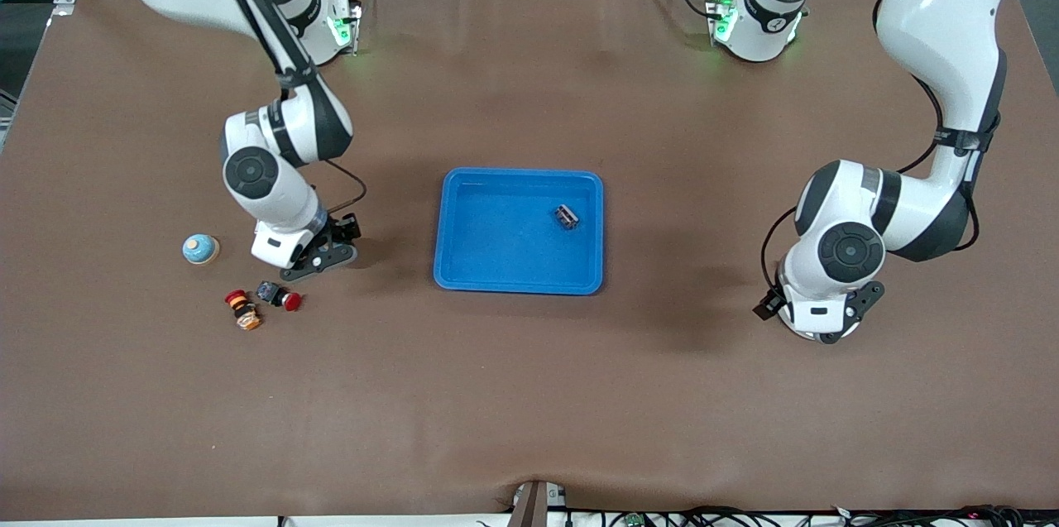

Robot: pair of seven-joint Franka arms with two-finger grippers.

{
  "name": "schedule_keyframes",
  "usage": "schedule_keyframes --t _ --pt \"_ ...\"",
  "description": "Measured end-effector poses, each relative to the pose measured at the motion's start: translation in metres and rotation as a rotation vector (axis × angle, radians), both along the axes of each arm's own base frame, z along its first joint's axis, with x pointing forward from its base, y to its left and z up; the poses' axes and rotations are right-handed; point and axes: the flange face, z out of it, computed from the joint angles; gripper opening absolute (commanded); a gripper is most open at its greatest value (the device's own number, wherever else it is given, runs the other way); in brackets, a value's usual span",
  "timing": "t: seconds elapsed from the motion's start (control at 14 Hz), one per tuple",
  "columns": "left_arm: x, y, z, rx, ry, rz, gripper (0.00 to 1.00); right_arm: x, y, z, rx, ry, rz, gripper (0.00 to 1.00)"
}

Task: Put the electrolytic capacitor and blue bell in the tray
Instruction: 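Move the right gripper's bell over the tray while the left gripper descends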

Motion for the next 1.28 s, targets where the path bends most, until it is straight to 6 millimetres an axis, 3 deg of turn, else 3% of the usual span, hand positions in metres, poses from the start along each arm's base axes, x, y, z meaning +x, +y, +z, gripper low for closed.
schedule_keyframes --t 0.14,0.36,0.64,1.0,1.28 --pt "0.004 0.034 -0.002 -0.018 0.037 -0.117 0.96 -0.021 0.051 0.02 0.002 -0.017 -0.082 0.43" --pt "0.006 0.09 -0.005 -0.052 0.069 -0.256 0.82 -0.06 0.123 0.02 0.004 -0.033 -0.18 0.43" --pt "0.001 0.114 -0.029 -0.091 0.072 -0.366 0.7 -0.108 0.194 0.012 0.024 -0.058 -0.253 0.43" --pt "0.0 0.113 -0.051 -0.119 0.063 -0.435 0.71 -0.125 0.225 -0.036 0.079 -0.091 -0.302 0.43" --pt "0.001 0.105 -0.063 -0.137 0.037 -0.449 0.71 -0.129 0.233 -0.066 0.101 -0.099 -0.312 0.43"
